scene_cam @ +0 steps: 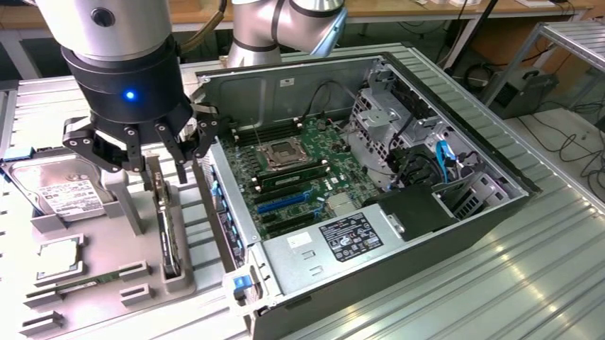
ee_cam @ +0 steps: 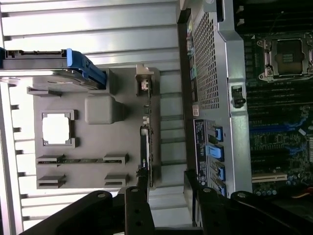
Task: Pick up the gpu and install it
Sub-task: 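Pick up the gpu and move the gpu toward the slot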
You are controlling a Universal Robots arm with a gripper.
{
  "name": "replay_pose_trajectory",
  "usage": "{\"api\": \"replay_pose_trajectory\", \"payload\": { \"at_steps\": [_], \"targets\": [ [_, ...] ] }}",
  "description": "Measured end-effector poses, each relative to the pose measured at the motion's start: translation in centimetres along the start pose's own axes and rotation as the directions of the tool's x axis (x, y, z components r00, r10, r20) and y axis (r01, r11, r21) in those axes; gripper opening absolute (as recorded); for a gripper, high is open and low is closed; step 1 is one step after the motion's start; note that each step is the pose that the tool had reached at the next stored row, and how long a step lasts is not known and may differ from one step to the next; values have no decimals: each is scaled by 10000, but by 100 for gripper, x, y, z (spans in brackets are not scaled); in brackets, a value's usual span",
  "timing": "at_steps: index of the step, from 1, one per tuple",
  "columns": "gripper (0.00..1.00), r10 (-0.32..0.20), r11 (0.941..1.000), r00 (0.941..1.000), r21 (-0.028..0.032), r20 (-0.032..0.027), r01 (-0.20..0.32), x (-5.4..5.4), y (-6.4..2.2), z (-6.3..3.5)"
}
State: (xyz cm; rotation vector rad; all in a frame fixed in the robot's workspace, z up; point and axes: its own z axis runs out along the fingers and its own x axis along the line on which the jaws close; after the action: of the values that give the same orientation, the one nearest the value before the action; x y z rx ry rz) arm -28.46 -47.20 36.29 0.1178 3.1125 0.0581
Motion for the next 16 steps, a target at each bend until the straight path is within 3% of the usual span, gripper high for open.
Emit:
{"api": "replay_pose_trajectory", "payload": {
  "at_steps": [6,10,16],
  "targets": [
    [42,-1,10000,10000,0,0,1,9,-13,101],
    [42,0,10000,10000,1,0,0,74,-22,208],
    [42,0,10000,10000,0,1,0,92,-24,222]
  ]
}}
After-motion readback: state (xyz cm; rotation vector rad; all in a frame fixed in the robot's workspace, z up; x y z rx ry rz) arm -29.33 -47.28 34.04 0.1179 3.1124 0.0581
